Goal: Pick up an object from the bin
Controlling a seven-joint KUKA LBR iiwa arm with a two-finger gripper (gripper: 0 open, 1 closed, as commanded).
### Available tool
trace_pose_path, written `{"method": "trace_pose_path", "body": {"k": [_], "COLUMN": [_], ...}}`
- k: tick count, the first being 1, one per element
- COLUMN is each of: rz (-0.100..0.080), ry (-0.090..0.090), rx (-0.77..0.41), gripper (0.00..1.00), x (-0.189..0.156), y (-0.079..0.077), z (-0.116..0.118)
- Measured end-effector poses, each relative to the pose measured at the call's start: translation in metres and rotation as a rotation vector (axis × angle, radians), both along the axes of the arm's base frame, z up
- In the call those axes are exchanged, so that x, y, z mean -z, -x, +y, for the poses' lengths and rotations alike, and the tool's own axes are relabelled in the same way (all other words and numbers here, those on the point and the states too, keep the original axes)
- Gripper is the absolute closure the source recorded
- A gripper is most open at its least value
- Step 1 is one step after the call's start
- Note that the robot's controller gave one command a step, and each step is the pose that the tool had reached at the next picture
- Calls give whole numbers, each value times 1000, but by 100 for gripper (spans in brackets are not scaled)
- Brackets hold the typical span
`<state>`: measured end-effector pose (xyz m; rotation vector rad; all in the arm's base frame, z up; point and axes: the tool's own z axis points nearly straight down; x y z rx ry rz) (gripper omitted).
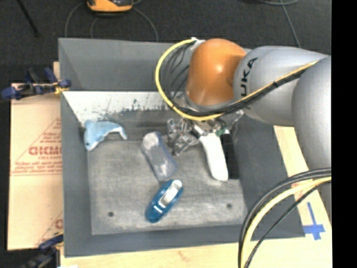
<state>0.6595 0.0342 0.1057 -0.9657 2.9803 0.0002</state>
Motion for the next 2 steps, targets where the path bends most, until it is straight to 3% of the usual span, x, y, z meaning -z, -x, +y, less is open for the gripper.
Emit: {"method": "trace_pose_path", "body": {"k": [1, 2], "rz": [1, -6], "ry": [0, 2], "rx": [2, 6], "gripper": [100, 100], "x": [-18, -97], "y": [1, -3], "z": [0, -1]}}
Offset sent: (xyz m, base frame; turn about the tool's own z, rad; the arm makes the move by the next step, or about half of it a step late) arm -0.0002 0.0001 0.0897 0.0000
